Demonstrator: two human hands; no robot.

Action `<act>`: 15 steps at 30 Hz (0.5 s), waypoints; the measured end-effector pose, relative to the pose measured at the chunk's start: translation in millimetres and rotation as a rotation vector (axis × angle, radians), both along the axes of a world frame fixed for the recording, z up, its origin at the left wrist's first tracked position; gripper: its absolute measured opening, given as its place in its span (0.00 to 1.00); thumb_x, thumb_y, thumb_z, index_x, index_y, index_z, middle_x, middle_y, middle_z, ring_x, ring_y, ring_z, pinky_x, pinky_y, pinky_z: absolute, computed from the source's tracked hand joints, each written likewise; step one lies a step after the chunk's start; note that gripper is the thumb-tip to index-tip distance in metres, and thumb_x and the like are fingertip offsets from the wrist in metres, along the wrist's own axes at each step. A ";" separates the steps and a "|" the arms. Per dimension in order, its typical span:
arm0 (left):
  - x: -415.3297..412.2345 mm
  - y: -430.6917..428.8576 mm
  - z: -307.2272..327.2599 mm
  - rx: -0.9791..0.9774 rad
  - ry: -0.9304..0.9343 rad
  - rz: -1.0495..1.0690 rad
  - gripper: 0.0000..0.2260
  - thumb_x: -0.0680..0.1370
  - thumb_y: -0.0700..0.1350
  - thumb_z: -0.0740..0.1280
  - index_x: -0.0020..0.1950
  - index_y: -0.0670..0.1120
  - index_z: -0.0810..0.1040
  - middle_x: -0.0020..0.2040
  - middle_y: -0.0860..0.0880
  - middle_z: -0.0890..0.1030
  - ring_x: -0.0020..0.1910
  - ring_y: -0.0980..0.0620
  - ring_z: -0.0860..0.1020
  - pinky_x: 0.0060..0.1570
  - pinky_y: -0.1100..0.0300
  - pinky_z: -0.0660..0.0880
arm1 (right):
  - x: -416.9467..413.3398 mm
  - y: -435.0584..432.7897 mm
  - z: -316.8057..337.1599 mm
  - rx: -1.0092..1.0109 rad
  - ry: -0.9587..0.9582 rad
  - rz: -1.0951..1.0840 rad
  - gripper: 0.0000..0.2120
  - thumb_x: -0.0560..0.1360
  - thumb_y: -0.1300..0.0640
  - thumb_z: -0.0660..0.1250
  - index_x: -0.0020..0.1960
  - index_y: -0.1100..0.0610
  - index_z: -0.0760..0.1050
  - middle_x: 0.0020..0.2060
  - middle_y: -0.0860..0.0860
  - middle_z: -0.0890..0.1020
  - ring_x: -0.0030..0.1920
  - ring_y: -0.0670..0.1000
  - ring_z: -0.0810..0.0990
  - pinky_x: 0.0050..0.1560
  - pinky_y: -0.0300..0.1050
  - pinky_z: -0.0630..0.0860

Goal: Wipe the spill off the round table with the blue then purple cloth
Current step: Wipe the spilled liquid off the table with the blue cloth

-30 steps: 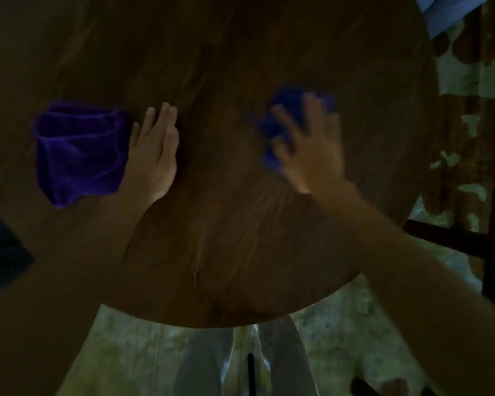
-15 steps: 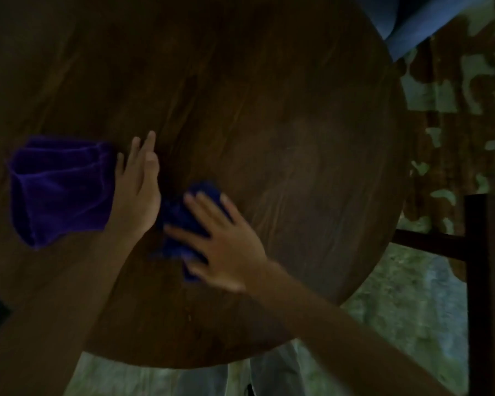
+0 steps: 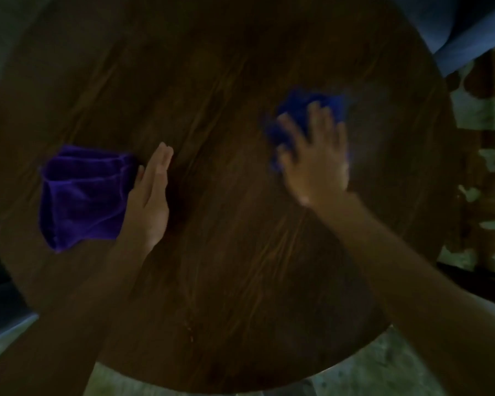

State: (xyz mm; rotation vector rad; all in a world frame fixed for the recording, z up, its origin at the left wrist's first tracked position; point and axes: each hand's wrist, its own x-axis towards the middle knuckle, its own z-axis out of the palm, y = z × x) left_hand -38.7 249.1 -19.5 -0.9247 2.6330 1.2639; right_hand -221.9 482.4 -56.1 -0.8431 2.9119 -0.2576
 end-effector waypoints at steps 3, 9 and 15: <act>-2.4 -0.9 3.3 0.070 0.062 0.078 0.25 0.85 0.55 0.46 0.81 0.53 0.62 0.81 0.59 0.58 0.77 0.63 0.55 0.78 0.64 0.46 | 136.1 -11.8 0.4 -0.024 -0.043 0.567 0.34 0.80 0.36 0.60 0.84 0.43 0.59 0.85 0.57 0.53 0.85 0.62 0.50 0.83 0.67 0.40; -2.9 1.3 -2.3 0.122 -0.019 0.132 0.25 0.83 0.66 0.44 0.79 0.67 0.59 0.81 0.65 0.55 0.81 0.58 0.50 0.77 0.59 0.44 | 222.3 83.9 -4.9 0.112 -0.023 1.156 0.34 0.85 0.35 0.54 0.86 0.45 0.51 0.86 0.57 0.47 0.86 0.59 0.43 0.81 0.61 0.30; -4.9 9.5 -10.3 -0.012 -0.103 0.106 0.26 0.81 0.68 0.44 0.80 0.68 0.53 0.83 0.60 0.52 0.82 0.52 0.45 0.73 0.56 0.42 | 41.2 164.5 -4.7 0.157 -0.010 0.818 0.37 0.79 0.33 0.59 0.85 0.40 0.56 0.86 0.58 0.50 0.85 0.63 0.47 0.83 0.61 0.36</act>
